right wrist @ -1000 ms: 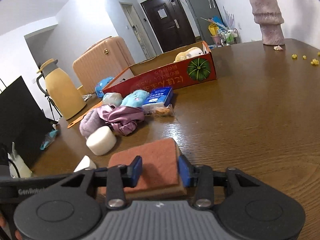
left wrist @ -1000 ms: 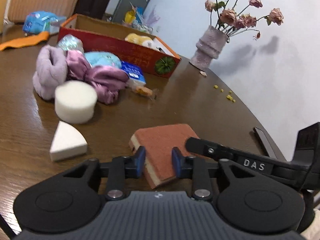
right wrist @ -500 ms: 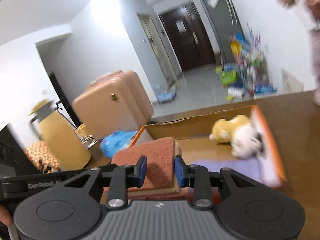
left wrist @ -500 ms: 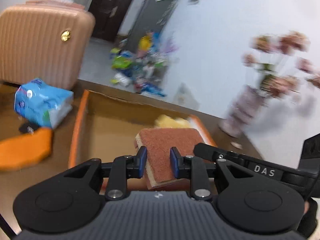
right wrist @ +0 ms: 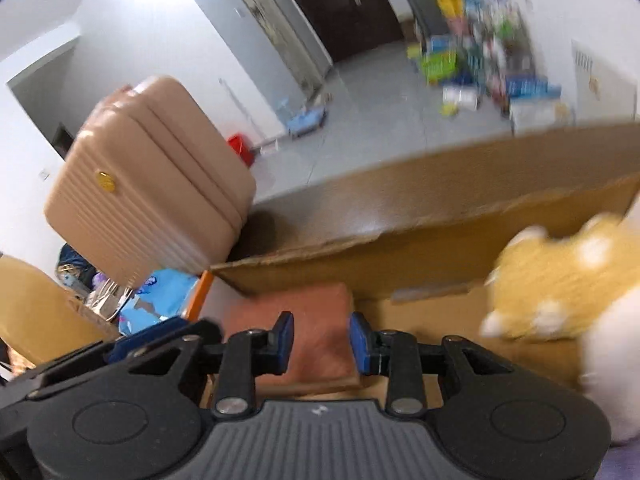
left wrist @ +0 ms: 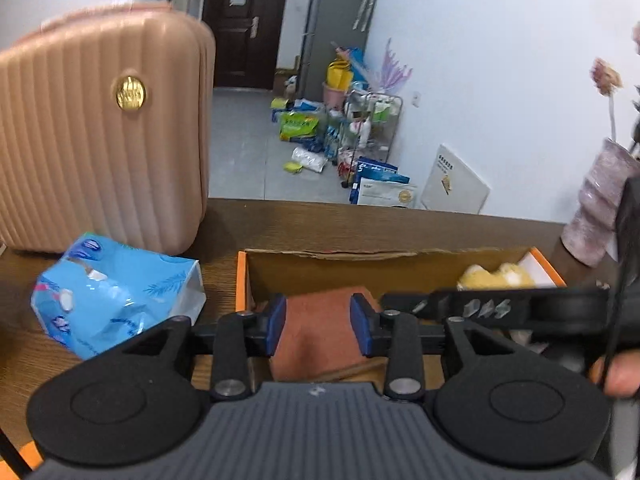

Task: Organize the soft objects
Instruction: 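Carry the sponge block into the cardboard box and release it, then withdraw both grippers from the box back toward the pile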

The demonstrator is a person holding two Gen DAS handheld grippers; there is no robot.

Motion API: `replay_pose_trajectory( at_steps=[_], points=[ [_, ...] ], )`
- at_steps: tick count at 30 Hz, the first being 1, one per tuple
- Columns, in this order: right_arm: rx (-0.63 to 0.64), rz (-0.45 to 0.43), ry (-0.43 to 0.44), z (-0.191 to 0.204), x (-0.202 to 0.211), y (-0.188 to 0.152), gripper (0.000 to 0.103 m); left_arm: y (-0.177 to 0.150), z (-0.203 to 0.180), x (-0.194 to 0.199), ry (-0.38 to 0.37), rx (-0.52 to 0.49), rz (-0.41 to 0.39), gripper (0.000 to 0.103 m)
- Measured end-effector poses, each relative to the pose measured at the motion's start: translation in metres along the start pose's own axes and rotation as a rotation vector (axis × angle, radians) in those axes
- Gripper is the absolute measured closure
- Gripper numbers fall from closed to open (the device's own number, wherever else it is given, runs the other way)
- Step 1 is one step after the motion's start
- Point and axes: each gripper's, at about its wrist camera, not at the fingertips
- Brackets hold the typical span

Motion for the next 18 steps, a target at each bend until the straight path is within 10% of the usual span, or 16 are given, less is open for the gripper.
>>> replay_pose_trajectory(
  at_steps=[9,18],
  points=[
    [0.281,-0.134,-0.047,0.022,0.179,-0.055,0.056,-0.052,-0.009,0.137,0.006,-0.036,-0.122,0.053],
    [0.434,-0.318,-0.133,0.017,0.334,-0.213,0.029,-0.186,-0.051,0.279,0.026,-0.141,-0.280,0.026]
  ],
)
Point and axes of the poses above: each gripper's, at about its wrist camera, not at the fingertips, and x roughly against the way its jaws point, z to its left, y to its top, and after that the axes turned 4 degrees about y, right-handed
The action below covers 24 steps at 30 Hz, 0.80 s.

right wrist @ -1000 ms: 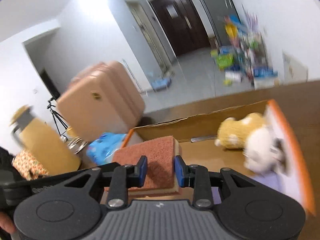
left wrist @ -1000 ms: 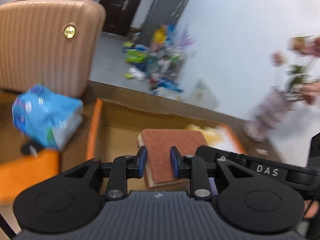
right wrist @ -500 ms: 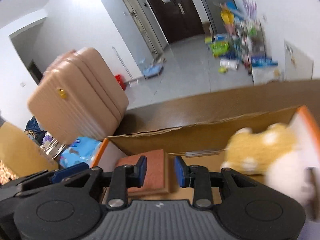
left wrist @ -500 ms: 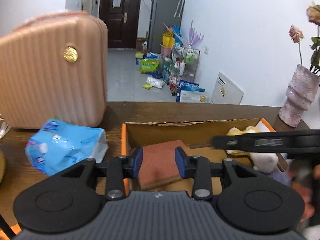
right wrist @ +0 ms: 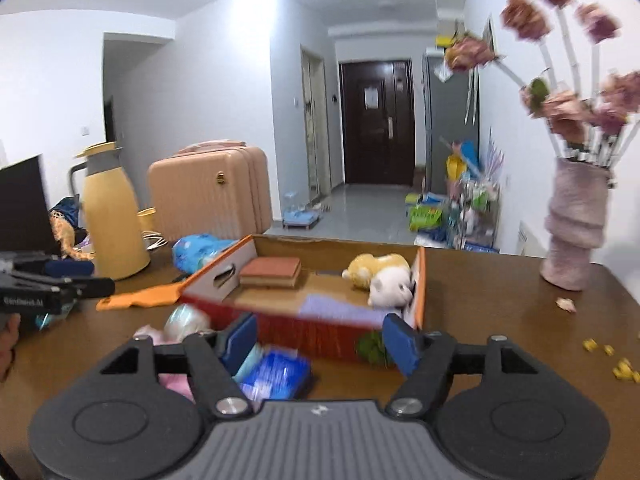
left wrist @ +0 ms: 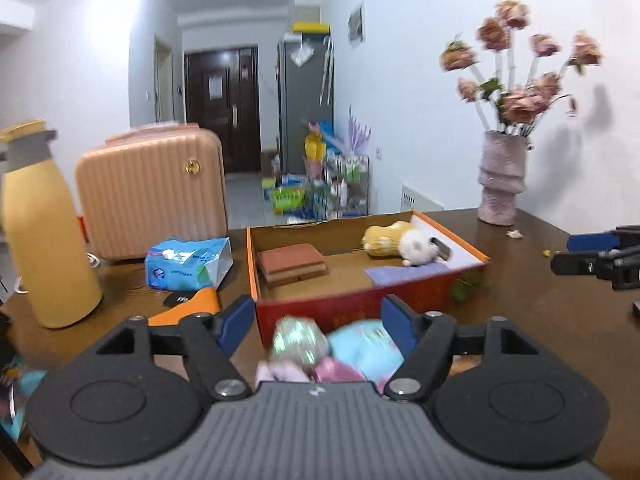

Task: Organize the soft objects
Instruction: 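Withdraw both grippers from the box back toward the pile, then move both grippers toward the white round and triangular sponges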

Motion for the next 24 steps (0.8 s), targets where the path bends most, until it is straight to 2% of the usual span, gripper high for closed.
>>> replay_pose_trajectory(
  at_steps=[1,4,8,9,12,18,24],
  points=[
    [0.011,-0.023,-0.009,0.005,0.016,-0.016,0.027,-0.013,-0.006,0.015,-0.008,0.014,-0.011,0.022],
    [0.035,-0.072,-0.042,0.022,0.055,-0.055,0.023,-0.046,-0.022,0.046,-0.025,0.026,-0.008,0.022],
    [0.003,-0.067,-0.055,0.040,0.088,-0.094,0.020,-0.084,-0.036,0.073,-0.013,0.031,0.024,0.020],
    [0.007,-0.067,-0.056,0.045,0.094,-0.101,0.016,-0.091,-0.037,0.078,-0.016,0.037,0.032,0.020],
    [0.001,-0.073,-0.042,0.055,0.108,-0.120,0.015,-0.107,-0.036,0.085,-0.017,0.047,0.065,0.020],
    [-0.033,-0.050,-0.014,0.061,0.103,-0.134,0.015,-0.116,-0.031,0.081,0.018,0.050,0.093,0.020],
    [-0.068,-0.036,0.013,0.063,0.079,-0.130,0.017,-0.117,-0.031,0.055,0.016,0.054,0.129,0.023]
  ],
)
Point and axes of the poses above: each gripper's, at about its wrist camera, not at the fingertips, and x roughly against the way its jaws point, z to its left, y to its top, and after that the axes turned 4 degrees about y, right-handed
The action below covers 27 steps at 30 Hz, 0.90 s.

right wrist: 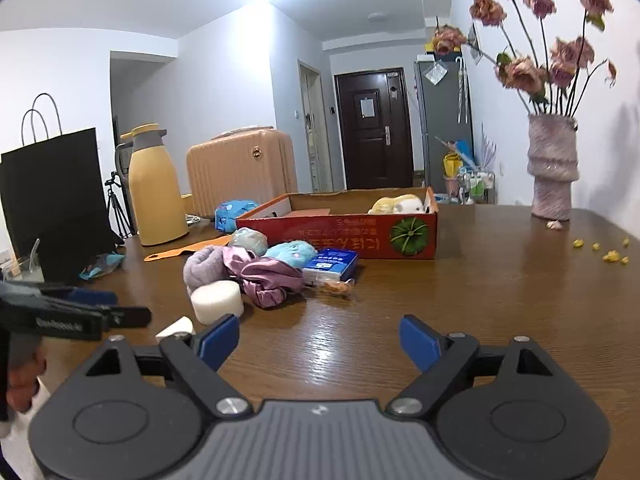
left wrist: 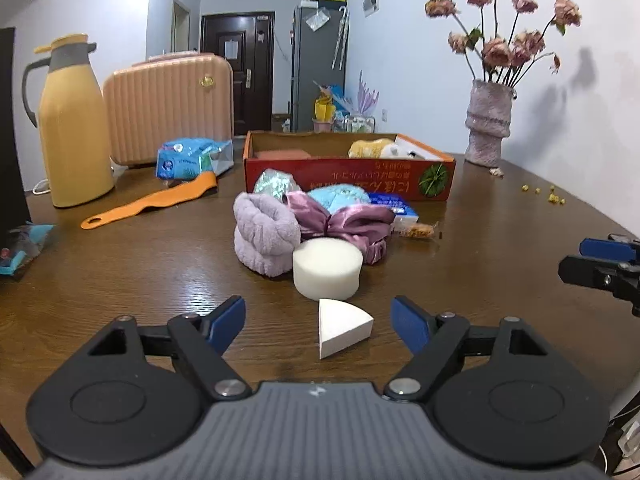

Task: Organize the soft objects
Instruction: 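Move both grippers toward the white round and triangular sponges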

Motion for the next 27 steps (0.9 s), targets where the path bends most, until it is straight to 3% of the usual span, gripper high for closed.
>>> replay_pose_trajectory(
  at_steps=[3,6,10,13,19,22,23,24,27],
  points=[
    [-0.015,0.017,-0.011,-0.003,-0.017,0.003,0.017,0.001,-0.002,-0.016,-0.024,-0.002,0.025,0.024],
    [-0.022,0.034,-0.002,-0.006,-0.031,0.004,0.017,0.000,-0.004,-0.031,-0.044,-0.005,0.054,0.033],
    [-0.028,0.063,0.003,-0.008,-0.051,0.004,0.017,-0.002,-0.005,-0.048,-0.087,-0.018,0.113,0.065],
    [-0.034,0.082,0.031,-0.007,-0.066,0.006,0.018,-0.001,-0.003,-0.050,-0.122,-0.007,0.110,0.071],
    [-0.024,0.089,0.105,0.005,-0.101,0.020,0.022,0.014,-0.001,-0.053,-0.175,0.033,0.044,0.068],
    [0.006,0.080,0.110,0.013,-0.116,0.031,0.027,0.016,-0.009,-0.059,-0.203,0.035,0.031,0.054],
    [0.009,0.070,0.101,0.014,-0.119,0.034,0.027,0.015,-0.012,-0.060,-0.209,0.026,0.028,0.041],
    [0.008,0.063,0.099,0.014,-0.121,0.037,0.027,0.014,-0.014,-0.060,-0.213,0.011,0.023,0.036],
    [0.038,0.060,0.090,0.014,-0.123,0.040,0.027,0.013,-0.006,-0.053,-0.221,-0.013,-0.002,0.032]
  ],
)
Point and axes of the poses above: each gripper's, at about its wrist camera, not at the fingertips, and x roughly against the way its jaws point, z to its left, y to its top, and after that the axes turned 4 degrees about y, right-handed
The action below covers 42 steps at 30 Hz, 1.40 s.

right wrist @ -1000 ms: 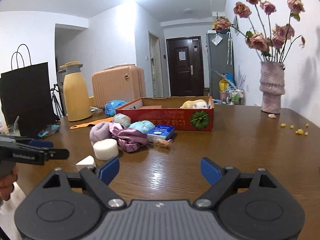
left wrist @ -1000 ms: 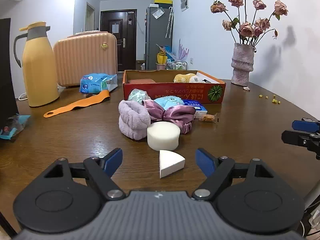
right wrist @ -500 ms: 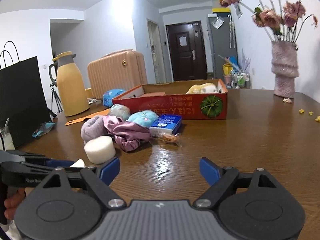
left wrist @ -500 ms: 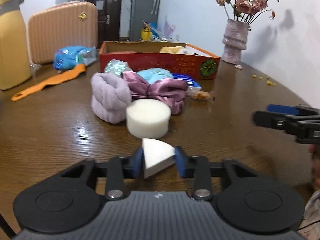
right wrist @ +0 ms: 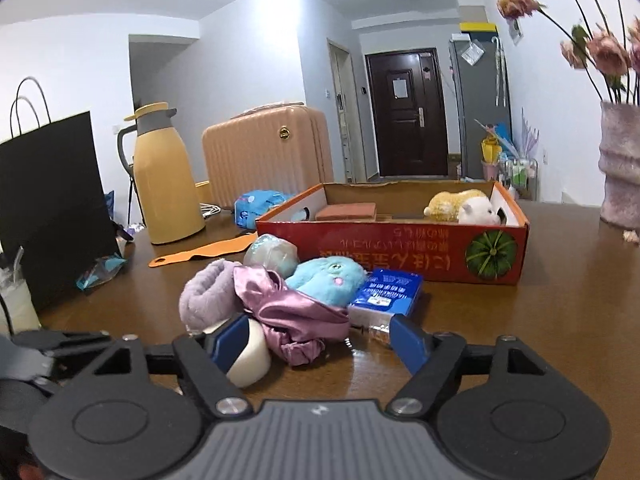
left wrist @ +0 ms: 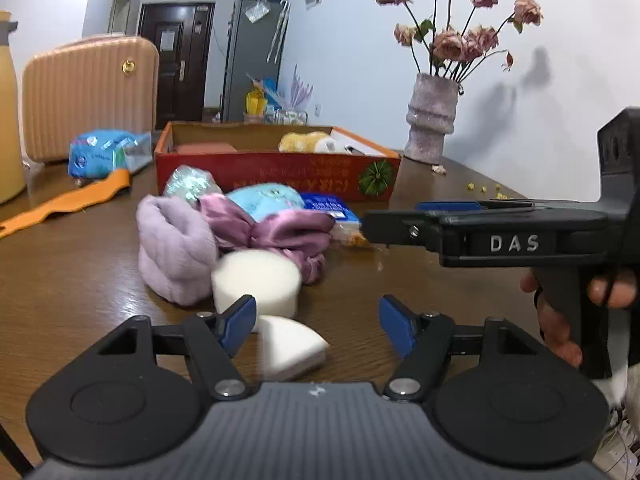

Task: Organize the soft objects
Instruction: 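Move both grippers toward the white round and triangular sponges, then grasp the white triangular sponge with both grippers, then carry the triangular sponge into the cardboard box and open both grippers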

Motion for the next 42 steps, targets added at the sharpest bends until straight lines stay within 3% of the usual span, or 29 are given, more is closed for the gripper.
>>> replay_pose_trajectory(
  at_steps=[4,7,10,12,13,17,20,23,27,30,33,37,38,40,41,42],
  points=[
    [0.052,0.038,-0.100,-0.015,-0.017,0.005,0.028,0.000,0.017,0.000,0.056,0.018,0.027,0.032],
    [0.060,0.111,-0.085,-0.033,-0.046,0.011,0.036,-0.003,0.015,-0.007,0.027,0.033,0.051,0.033],
    [0.067,0.173,-0.066,-0.042,-0.073,0.012,0.054,-0.006,0.009,-0.019,0.017,0.028,0.114,0.070],
    [0.095,0.213,-0.094,-0.041,-0.083,0.010,0.079,-0.007,0.007,-0.016,0.026,0.033,0.108,0.072],
    [0.098,0.237,-0.092,-0.041,-0.083,0.007,0.085,-0.007,0.007,-0.012,0.017,0.039,0.107,0.073],
    [0.082,0.242,-0.062,-0.034,-0.051,-0.009,0.090,-0.010,0.003,0.006,-0.003,0.046,0.096,0.073],
    [0.069,0.233,-0.062,-0.026,-0.024,-0.020,0.091,-0.005,-0.004,0.016,-0.023,0.048,0.082,0.073],
    [0.018,0.171,-0.046,-0.027,0.004,-0.016,0.091,0.020,-0.002,0.017,-0.084,0.076,0.052,0.073],
    [-0.086,0.056,-0.005,-0.055,0.008,0.039,0.090,0.102,0.009,-0.018,-0.074,0.067,-0.001,0.071],
    [-0.150,0.051,0.029,-0.089,-0.038,0.096,0.090,0.175,0.024,-0.084,-0.057,0.061,0.005,0.070],
    [-0.183,0.135,0.018,-0.120,-0.111,0.141,0.090,0.228,0.040,-0.177,-0.018,0.099,0.086,0.070],
    [-0.117,0.242,-0.060,-0.140,-0.199,0.166,0.089,0.259,0.053,-0.278,0.040,0.130,0.182,0.067],
    [-0.112,0.264,-0.071,-0.145,-0.216,0.169,0.088,0.261,0.057,-0.296,0.050,0.131,0.196,0.060],
    [-0.108,0.283,-0.115,-0.153,-0.238,0.170,0.074,0.258,0.063,-0.322,0.090,0.146,0.227,0.052],
    [-0.106,0.285,-0.132,-0.157,-0.244,0.171,0.054,0.256,0.065,-0.328,0.112,0.150,0.233,0.048],
    [-0.109,0.277,-0.147,-0.159,-0.247,0.171,0.044,0.253,0.067,-0.330,0.118,0.149,0.232,0.044]
  ],
)
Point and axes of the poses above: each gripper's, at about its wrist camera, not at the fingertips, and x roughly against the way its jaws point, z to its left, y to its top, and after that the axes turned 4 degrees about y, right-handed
